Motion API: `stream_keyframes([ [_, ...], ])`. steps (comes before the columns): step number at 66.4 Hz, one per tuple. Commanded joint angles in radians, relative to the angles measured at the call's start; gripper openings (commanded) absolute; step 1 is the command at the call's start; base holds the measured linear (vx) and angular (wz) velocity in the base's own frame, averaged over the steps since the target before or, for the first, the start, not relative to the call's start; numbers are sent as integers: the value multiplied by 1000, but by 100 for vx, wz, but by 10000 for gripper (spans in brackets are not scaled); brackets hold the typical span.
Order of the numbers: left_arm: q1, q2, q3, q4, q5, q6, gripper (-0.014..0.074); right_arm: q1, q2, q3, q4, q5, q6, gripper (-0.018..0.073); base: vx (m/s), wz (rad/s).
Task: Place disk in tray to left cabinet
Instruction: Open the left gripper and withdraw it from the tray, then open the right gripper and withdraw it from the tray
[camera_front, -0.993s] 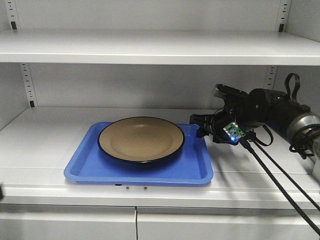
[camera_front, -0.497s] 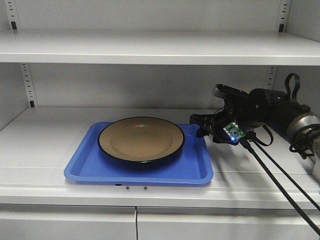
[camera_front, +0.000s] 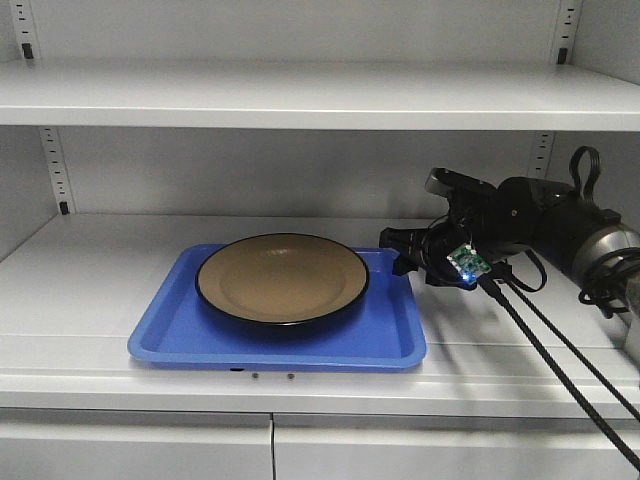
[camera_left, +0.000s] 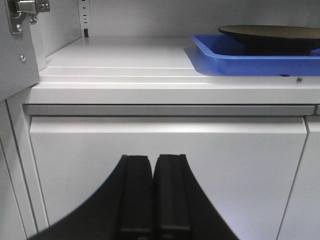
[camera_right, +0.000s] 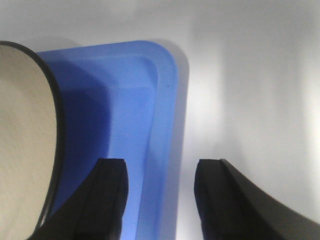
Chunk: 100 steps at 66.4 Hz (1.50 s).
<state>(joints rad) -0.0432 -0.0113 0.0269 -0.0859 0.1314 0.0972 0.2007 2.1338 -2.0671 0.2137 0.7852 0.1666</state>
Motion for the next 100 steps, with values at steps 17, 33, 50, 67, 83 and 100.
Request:
stream_keyframes([
  [17,-3,6,20,0,-77,-8,-6,-1,-74,-36,4,-87,11,396,0,0],
  [33,-3,6,20,0,-77,-8,-6,-1,-74,-36,6,-87,7,396,0,0],
  [50,-3,6,20,0,-77,-8,-6,-2,-94,-34,-4,-54,-23,396,0,0],
  [67,-3,6,20,0,-77,-8,-6,-28,-171,68,-20,-65,-6,327,0,0],
  [83,-3,6,20,0,-77,-8,-6,-39,-455,526,-132,-252,-8,191,0,0],
  [100,-3,6,20,0,-77,-8,-6,-42,-841,891,-253,-289,9,43,0,0],
])
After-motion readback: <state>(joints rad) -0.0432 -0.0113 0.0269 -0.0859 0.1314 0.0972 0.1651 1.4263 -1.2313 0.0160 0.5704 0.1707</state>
